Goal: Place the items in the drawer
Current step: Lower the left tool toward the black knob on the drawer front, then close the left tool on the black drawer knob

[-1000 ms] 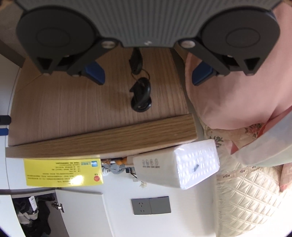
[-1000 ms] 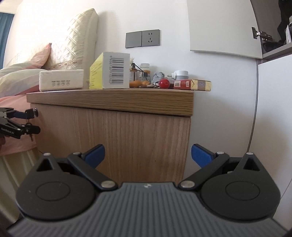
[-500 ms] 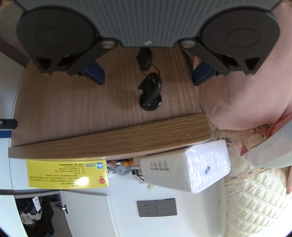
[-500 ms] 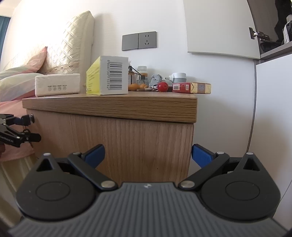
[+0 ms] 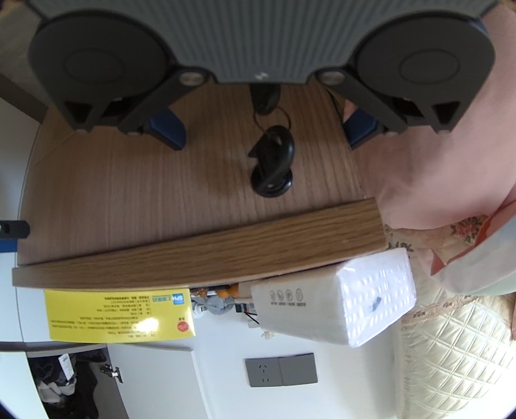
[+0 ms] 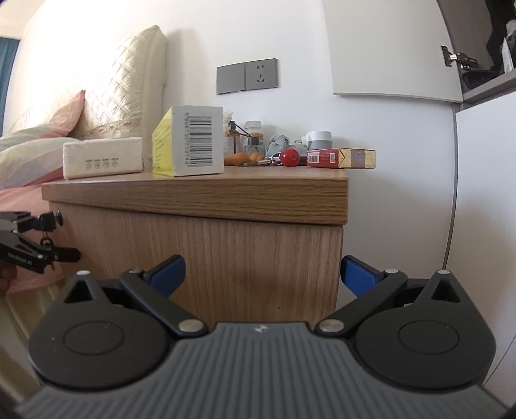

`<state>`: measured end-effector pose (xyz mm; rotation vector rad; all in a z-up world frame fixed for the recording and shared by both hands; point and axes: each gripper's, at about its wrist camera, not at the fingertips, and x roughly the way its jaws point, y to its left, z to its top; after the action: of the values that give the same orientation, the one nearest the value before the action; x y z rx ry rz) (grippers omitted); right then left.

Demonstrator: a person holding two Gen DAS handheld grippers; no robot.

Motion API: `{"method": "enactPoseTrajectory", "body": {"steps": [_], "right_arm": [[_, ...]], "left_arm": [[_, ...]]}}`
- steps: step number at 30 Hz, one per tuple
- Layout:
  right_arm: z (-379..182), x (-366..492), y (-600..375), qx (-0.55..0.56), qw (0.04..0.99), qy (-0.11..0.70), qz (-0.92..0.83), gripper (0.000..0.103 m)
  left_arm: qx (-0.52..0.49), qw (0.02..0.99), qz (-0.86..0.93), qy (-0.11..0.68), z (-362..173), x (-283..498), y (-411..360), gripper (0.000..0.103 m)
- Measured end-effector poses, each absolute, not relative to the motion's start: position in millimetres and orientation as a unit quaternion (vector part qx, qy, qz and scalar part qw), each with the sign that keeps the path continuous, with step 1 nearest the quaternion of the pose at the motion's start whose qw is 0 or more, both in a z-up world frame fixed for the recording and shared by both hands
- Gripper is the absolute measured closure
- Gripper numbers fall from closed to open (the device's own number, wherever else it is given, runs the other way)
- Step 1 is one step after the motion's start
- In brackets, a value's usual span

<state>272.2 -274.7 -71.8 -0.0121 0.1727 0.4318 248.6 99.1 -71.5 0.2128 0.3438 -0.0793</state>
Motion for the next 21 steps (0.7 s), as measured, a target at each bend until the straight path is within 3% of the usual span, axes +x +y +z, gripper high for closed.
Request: {"method": "enactPoseTrajectory", "body": {"steps": [21], "right_arm": [[-69, 255, -280, -0.061, 0.946, 0.099, 0.302, 0.000]], "left_arm": [[0.104, 0.981, -0.040, 0.161, -71, 240, 99, 0.001]]}}
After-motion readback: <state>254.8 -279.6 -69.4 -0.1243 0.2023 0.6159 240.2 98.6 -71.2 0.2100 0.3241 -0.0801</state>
